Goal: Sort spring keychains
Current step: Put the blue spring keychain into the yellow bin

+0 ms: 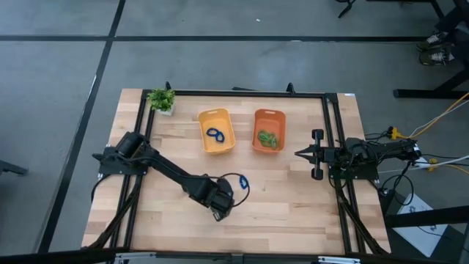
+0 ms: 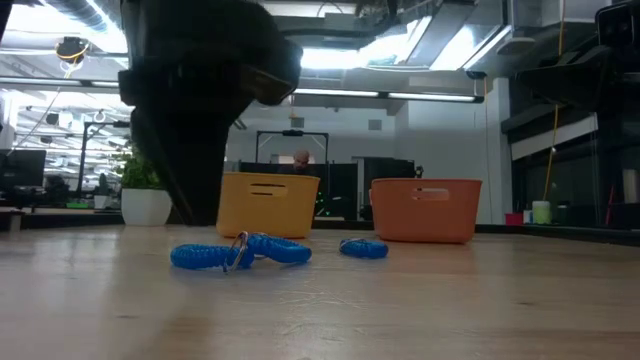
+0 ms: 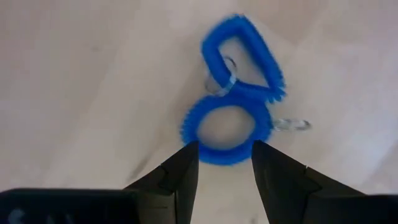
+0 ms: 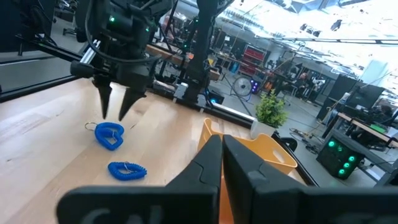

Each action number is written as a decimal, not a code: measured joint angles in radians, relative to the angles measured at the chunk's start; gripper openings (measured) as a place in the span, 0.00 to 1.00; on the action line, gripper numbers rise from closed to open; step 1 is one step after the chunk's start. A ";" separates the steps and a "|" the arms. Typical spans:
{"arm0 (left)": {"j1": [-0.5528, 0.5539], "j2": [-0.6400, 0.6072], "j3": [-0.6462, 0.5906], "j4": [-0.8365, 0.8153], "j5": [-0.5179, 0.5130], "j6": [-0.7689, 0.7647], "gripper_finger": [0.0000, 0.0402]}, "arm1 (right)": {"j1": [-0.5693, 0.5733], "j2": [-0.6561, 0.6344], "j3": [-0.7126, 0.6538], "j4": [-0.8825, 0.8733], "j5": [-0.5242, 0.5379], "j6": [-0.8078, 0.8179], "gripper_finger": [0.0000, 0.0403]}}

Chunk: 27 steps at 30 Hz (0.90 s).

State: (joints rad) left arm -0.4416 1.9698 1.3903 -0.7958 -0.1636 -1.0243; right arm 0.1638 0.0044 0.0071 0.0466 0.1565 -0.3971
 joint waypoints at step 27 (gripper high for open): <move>0.055 0.070 0.003 -0.041 0.020 0.067 0.36 | 0.000 0.000 0.000 0.000 0.000 0.000 0.04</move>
State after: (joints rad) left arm -0.3871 2.0396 1.3930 -0.8371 -0.1436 -0.9570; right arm 0.1640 0.0044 0.0071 0.0463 0.1566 -0.3969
